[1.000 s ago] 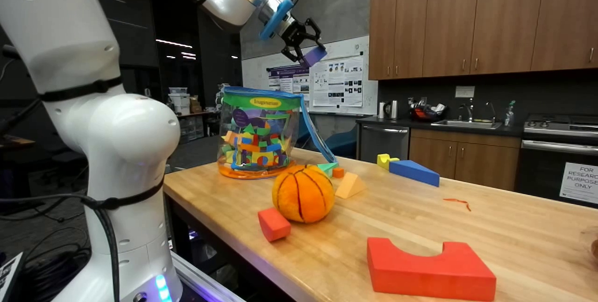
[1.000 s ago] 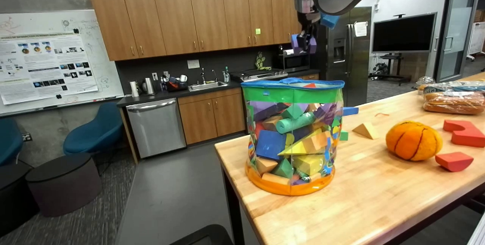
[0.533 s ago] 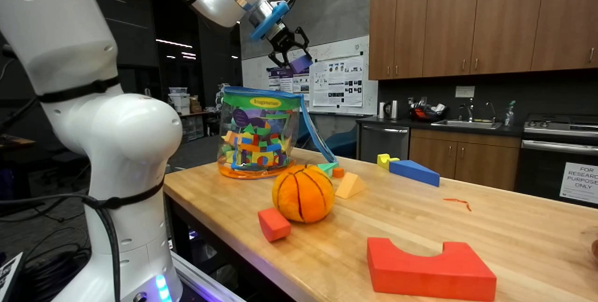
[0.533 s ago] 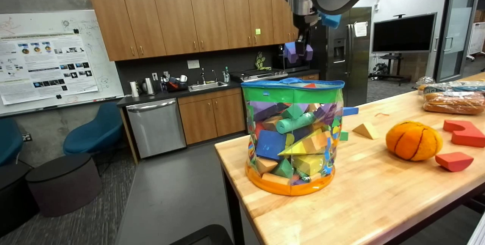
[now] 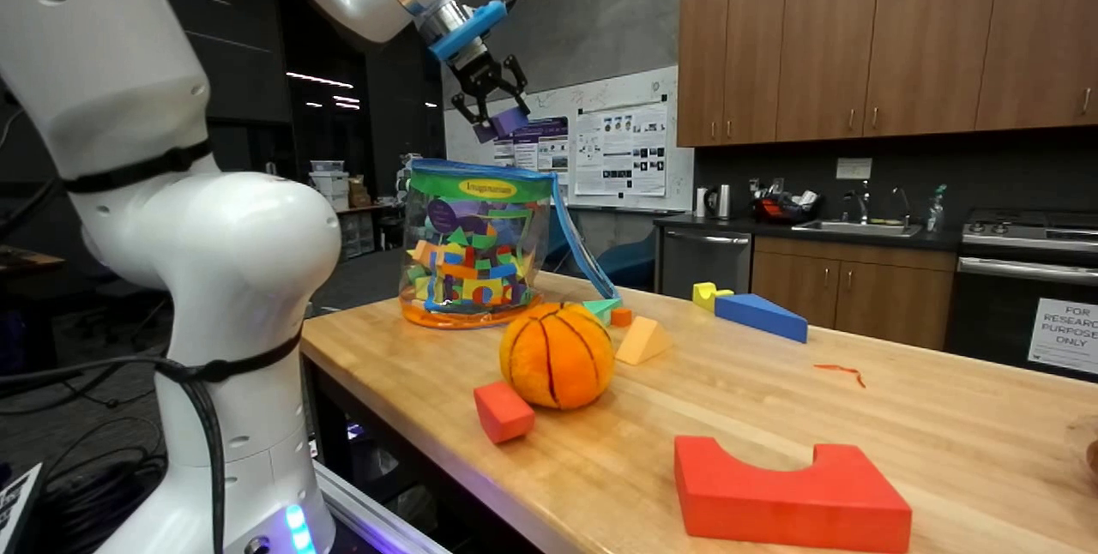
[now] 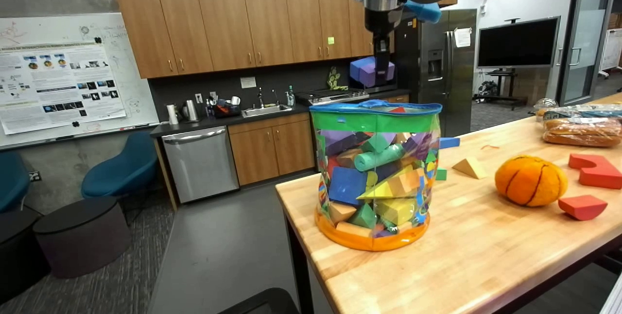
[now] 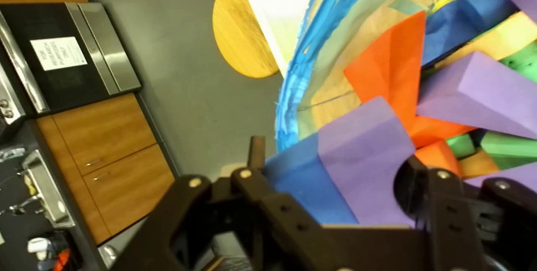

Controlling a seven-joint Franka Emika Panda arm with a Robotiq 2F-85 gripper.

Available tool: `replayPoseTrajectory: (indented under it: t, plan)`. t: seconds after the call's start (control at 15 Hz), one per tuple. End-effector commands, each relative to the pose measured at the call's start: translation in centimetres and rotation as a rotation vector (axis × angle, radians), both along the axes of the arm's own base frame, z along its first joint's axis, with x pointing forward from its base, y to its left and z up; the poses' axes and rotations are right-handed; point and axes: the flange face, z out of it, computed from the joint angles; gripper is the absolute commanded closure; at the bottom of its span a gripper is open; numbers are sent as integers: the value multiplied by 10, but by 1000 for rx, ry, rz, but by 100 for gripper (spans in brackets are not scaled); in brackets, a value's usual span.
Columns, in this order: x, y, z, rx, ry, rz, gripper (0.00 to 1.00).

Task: Put the purple and blue blocks in the toy bag

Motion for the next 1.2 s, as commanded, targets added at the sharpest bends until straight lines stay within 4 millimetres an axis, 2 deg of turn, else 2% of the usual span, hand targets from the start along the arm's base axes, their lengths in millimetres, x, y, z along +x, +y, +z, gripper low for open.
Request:
replayPoseTrajectory:
  t: [0.0,0.27,0.47,0.53,0.6,0.67,0.73,1.0,1.13]
  plan:
    - [-3,23,-6,-75,109,122,57]
    - [1,43,-21,-134,190,230,57]
    - [9,47,-30,-148,225,277,57]
    - [11,46,-31,-148,230,284,38]
    - [14,43,-31,-149,228,282,8]
    - [17,39,-30,-150,223,275,8]
    - [10,43,-37,-153,214,262,31]
    - [14,40,-35,-150,215,258,8]
    - [15,40,-35,-150,214,259,8]
